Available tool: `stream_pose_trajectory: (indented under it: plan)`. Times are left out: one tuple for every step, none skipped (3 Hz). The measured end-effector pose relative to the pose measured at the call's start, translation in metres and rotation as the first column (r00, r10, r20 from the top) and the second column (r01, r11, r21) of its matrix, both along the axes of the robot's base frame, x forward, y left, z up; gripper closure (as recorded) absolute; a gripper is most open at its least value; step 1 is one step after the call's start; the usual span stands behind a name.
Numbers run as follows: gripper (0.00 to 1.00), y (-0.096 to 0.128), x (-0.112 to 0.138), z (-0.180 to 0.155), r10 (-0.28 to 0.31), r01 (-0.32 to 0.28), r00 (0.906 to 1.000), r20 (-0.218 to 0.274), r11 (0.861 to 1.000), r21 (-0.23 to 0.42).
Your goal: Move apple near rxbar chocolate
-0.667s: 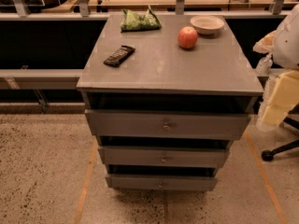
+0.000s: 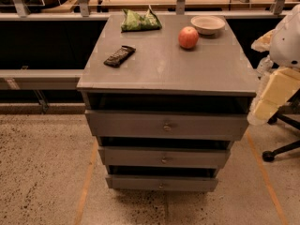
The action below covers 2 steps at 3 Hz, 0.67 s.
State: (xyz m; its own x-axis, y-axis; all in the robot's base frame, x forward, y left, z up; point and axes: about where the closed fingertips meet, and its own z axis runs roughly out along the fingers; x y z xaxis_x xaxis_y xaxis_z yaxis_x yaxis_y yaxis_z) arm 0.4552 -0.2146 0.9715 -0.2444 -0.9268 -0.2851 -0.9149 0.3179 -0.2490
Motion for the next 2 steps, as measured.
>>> stream_pose_trajectory:
  plan:
    - [0.00,-0.008,0.036,-0.022,-0.056,0.051,0.9978,0.036,0.990,0.133]
    - [0.00,-0.015,0.086,-0.040,-0.096,0.057,0.9890,0.112,0.949,0.310]
